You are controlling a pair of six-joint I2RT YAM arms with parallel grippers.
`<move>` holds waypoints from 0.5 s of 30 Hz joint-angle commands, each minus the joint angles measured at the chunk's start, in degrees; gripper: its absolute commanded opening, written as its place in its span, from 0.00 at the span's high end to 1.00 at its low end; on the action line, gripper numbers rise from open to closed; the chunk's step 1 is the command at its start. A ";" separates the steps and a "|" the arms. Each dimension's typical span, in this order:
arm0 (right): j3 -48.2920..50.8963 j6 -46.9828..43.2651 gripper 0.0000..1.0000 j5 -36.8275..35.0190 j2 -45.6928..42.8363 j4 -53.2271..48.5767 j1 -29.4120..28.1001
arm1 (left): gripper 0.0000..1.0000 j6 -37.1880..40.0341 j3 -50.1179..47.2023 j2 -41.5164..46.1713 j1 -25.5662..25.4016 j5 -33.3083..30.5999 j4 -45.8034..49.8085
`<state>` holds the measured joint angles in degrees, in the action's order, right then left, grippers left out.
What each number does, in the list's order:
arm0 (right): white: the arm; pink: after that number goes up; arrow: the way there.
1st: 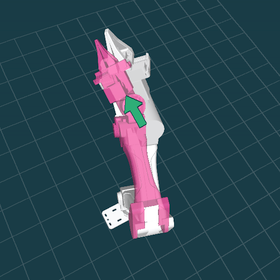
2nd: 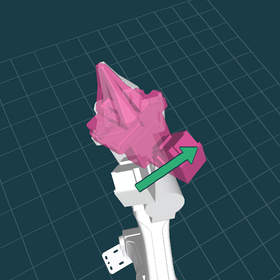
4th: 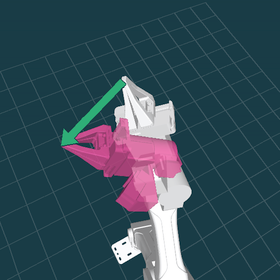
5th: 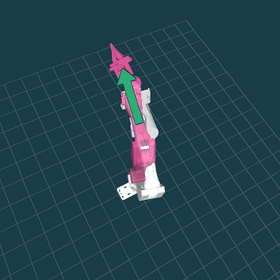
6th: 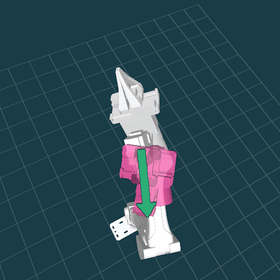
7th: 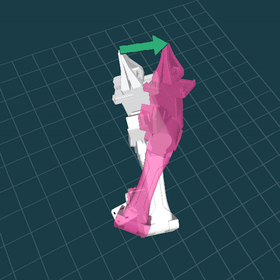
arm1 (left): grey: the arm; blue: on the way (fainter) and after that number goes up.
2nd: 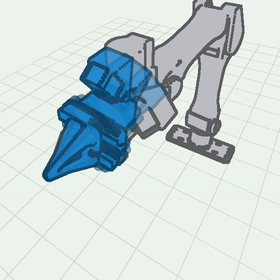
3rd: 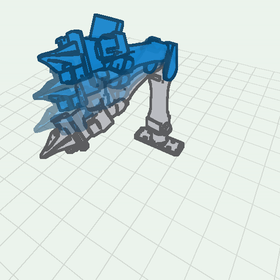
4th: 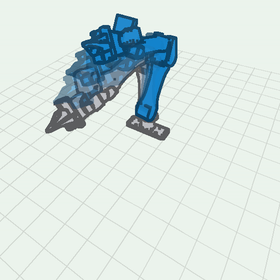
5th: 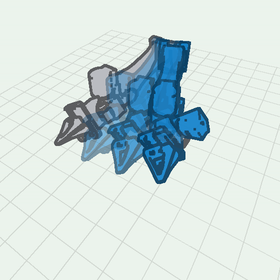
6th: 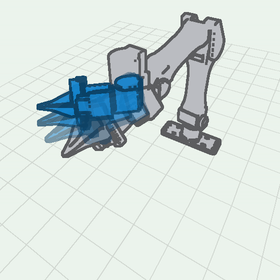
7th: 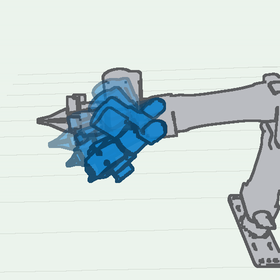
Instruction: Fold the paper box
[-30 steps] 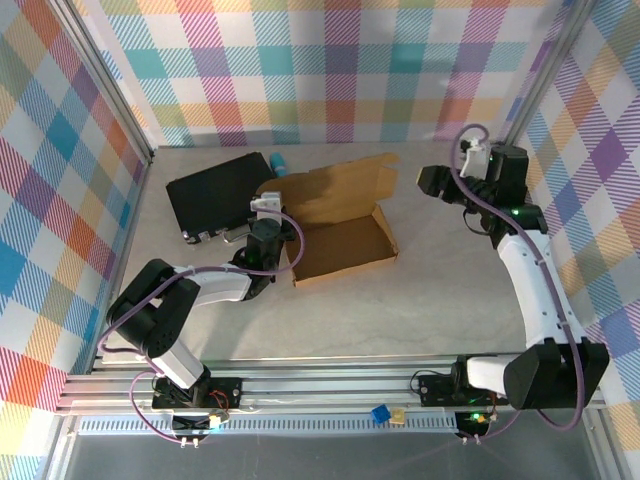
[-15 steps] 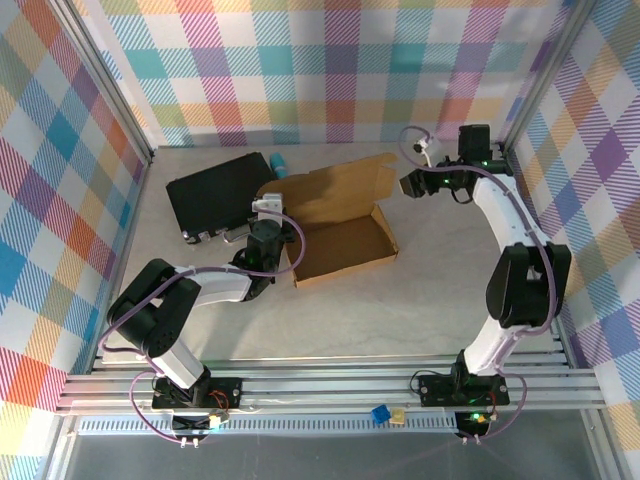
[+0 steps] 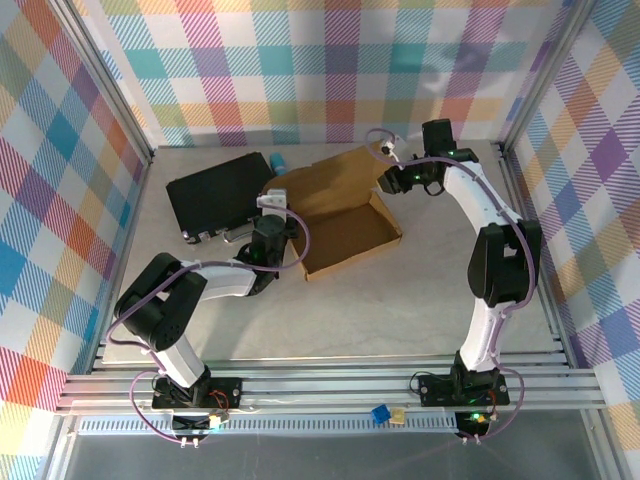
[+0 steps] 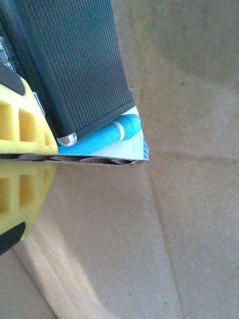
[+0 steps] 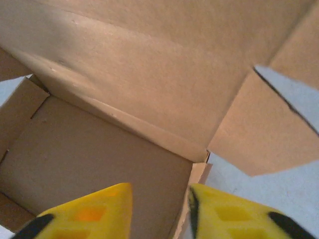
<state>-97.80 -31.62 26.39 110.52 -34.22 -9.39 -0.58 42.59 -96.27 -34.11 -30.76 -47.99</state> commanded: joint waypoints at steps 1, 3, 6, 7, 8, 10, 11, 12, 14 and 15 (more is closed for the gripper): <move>-1.21 1.18 0.69 -3.11 -1.03 0.25 -0.27 | 1.00 -0.08 1.93 -0.83 -0.70 -0.79 -1.76; 0.96 2.32 0.63 -5.04 -2.52 4.29 0.17 | 1.00 0.21 2.25 -0.98 -0.63 -0.79 -1.61; 6.14 3.58 0.43 -4.27 -5.60 13.35 2.05 | 1.00 0.71 2.25 -0.68 -0.45 0.10 -0.80; 7.13 3.40 0.40 -3.69 -6.12 15.53 2.67 | 1.00 0.58 2.24 -0.42 -0.23 0.45 -0.24; 7.72 2.69 0.39 -2.50 -6.21 17.07 3.22 | 1.00 0.39 2.07 0.08 0.06 1.17 0.64; 7.37 0.13 0.37 -0.30 -5.31 17.24 3.65 | 1.00 0.28 1.24 1.28 0.82 3.34 1.72; 6.98 -1.46 0.36 0.70 -4.44 17.09 3.67 | 1.00 0.23 0.70 2.04 1.25 4.41 2.49; 6.91 -2.67 0.36 1.74 -3.57 17.13 3.68 | 1.00 0.33 0.21 2.86 1.67 5.26 3.30; 7.34 -4.43 0.35 4.75 -2.33 18.67 3.77 | 1.00 0.32 -0.99 4.45 2.73 6.92 4.28; 7.38 -5.23 0.34 6.65 -1.68 19.55 3.70 | 1.00 0.28 -1.64 5.34 3.38 7.72 4.77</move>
<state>-90.65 -32.45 26.09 107.09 -18.98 -5.15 -0.36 42.48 -94.35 -32.38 -26.06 -44.53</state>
